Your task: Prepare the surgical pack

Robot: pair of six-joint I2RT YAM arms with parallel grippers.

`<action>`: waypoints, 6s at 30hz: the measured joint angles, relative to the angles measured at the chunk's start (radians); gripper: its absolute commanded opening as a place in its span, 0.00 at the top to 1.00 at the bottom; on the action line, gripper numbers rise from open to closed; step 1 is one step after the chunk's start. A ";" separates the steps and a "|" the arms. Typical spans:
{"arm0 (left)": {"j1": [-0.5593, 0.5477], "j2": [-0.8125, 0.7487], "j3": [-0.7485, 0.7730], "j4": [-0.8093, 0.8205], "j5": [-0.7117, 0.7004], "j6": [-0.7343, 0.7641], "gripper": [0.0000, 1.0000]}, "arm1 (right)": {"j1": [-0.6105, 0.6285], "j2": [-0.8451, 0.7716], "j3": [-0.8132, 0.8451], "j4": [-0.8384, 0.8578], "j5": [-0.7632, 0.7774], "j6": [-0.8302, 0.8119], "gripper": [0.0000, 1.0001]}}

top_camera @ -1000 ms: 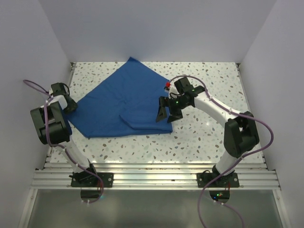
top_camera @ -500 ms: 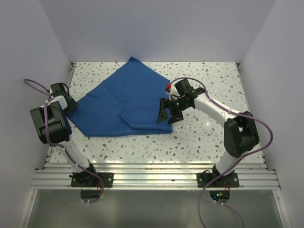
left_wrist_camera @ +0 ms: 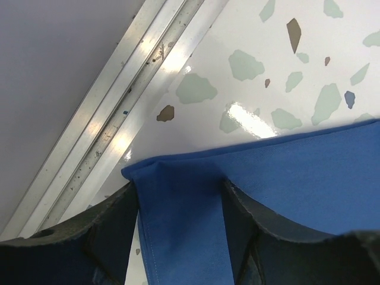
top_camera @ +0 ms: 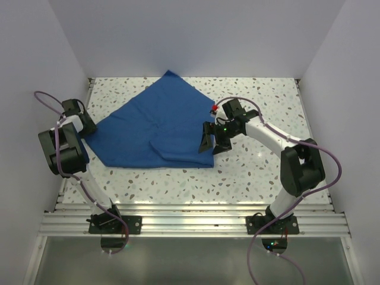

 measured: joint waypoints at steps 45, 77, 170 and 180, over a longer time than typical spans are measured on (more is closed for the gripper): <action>-0.547 -0.398 0.164 -0.365 0.184 -0.301 1.00 | 0.000 0.187 0.147 -0.061 0.054 0.084 0.25; -1.056 0.135 0.694 -0.421 0.149 -0.440 1.00 | -0.063 0.161 -0.003 0.111 -0.028 0.275 0.49; -0.815 -0.186 0.045 -0.223 0.342 -0.171 1.00 | -0.211 0.371 0.386 0.003 -0.040 0.162 0.50; -0.686 -0.105 0.133 -0.182 0.391 -0.158 1.00 | -0.197 0.467 0.402 0.066 -0.080 0.202 0.56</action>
